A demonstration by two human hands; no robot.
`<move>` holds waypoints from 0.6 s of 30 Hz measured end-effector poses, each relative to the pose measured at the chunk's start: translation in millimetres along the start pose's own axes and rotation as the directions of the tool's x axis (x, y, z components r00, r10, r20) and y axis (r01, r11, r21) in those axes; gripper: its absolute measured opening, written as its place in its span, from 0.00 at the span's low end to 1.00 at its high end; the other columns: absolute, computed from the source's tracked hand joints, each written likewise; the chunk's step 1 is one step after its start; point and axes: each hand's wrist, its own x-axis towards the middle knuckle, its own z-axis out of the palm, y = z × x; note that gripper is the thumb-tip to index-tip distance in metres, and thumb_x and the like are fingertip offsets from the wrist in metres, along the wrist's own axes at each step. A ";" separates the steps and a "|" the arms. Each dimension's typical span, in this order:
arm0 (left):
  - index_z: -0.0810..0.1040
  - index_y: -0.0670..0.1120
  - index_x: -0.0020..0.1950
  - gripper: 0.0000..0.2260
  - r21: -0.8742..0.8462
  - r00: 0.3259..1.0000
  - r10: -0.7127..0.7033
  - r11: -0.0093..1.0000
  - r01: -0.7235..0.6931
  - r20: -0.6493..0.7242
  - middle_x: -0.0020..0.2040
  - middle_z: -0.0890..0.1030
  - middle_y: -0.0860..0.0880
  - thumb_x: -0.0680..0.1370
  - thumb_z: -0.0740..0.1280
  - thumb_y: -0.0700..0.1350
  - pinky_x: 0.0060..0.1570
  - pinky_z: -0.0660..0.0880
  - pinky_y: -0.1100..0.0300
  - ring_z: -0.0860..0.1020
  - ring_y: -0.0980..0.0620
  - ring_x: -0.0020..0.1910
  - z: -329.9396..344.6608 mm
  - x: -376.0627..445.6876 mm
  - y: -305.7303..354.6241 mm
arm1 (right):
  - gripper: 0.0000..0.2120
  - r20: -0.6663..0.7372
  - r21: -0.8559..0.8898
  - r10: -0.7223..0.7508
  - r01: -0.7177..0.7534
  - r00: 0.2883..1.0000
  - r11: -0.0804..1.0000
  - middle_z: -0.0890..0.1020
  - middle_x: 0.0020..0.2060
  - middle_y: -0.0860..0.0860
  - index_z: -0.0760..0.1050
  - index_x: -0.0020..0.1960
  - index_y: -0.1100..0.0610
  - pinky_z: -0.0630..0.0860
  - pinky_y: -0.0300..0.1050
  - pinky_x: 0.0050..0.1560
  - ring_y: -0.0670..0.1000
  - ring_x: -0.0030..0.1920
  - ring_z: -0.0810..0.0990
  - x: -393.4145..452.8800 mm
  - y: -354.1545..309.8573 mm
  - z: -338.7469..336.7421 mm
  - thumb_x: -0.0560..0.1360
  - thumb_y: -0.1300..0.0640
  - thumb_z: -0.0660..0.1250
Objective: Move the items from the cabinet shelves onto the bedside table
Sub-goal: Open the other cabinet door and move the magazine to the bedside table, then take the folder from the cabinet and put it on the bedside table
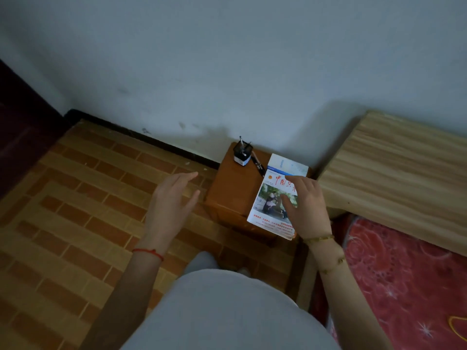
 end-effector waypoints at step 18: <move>0.77 0.44 0.65 0.17 -0.009 0.718 -0.529 0.808 0.590 -0.452 0.58 0.81 0.46 0.77 0.71 0.42 0.58 0.73 0.60 0.79 0.48 0.57 -164.9 -199.8 -141.3 | 0.19 0.291 0.249 -0.586 0.531 0.756 0.810 0.78 0.59 0.57 0.74 0.64 0.60 0.72 0.57 0.62 0.60 0.61 0.72 15.1 -272.1 113.5 0.74 0.62 0.69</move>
